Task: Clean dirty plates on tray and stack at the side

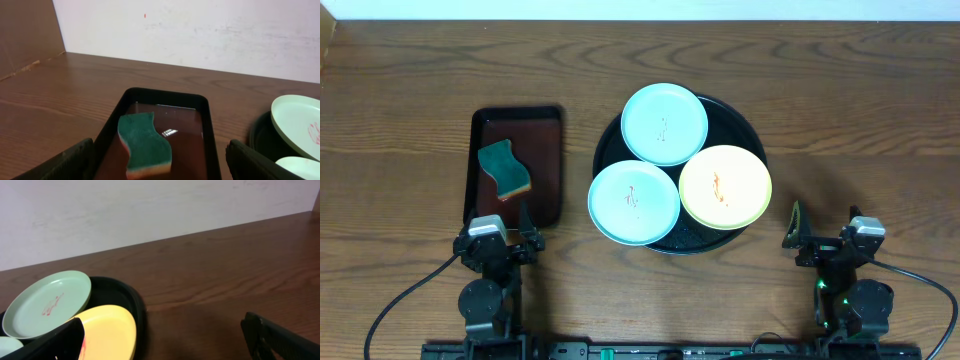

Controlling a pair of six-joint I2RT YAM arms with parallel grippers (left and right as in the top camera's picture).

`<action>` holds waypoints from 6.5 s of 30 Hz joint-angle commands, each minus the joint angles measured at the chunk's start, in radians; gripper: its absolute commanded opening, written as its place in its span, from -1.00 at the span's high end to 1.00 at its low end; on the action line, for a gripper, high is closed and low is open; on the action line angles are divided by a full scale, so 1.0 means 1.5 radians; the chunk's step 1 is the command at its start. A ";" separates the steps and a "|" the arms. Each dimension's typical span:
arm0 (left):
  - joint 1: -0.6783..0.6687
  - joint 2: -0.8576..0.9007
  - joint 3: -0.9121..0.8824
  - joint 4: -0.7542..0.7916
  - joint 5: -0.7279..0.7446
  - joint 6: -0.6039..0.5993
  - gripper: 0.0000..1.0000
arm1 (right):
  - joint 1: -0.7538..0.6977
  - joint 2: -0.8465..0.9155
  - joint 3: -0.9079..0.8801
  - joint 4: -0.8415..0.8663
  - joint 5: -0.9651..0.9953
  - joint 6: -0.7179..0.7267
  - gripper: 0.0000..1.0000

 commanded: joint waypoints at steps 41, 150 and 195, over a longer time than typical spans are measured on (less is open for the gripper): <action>-0.002 0.174 0.313 -0.132 0.181 -0.137 -0.69 | 0.007 0.186 0.373 -0.183 -0.207 -0.003 -0.98; 0.068 1.246 0.675 -0.331 0.020 -0.131 0.44 | 0.187 0.786 0.846 -0.586 -0.275 -0.053 -0.90; -0.092 0.901 0.806 -0.725 0.187 -0.115 0.85 | 0.404 1.278 0.816 -0.461 -0.263 0.280 0.46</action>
